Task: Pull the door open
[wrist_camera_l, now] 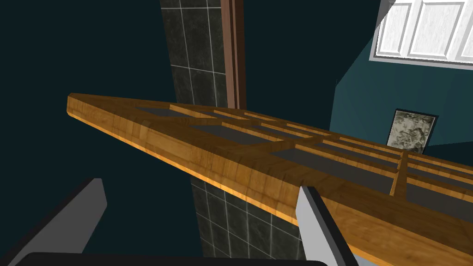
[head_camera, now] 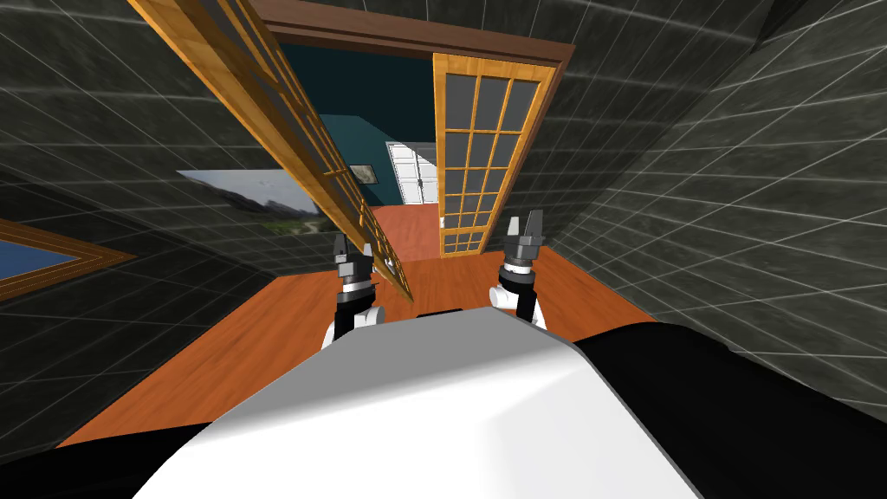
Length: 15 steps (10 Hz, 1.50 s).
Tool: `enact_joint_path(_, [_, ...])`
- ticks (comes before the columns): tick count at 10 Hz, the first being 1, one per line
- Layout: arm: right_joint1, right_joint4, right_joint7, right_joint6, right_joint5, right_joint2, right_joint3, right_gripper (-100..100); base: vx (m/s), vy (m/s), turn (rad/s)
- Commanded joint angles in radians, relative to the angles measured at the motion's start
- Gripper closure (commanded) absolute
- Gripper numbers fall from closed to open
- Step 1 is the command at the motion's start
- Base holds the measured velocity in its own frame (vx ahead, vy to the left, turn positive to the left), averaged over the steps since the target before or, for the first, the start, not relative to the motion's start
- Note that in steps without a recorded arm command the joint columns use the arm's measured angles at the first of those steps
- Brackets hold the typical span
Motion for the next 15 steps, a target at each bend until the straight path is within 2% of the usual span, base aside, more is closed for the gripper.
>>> enact_joint_path(1, [-0.009, 0.028, -0.021, -0.006, -0.015, -0.007, 0.009, -100, 0.037, -0.034, 0.023])
enact_joint_path(7, [-0.048, 0.151, -0.115, -0.031, -0.078, -0.032, 0.047, -100, 0.098, -0.092, 0.038])
enact_joint_path(15, [-0.095, 0.300, -0.228, -0.061, -0.155, -0.053, 0.093, -100, 0.078, -0.054, 0.034])
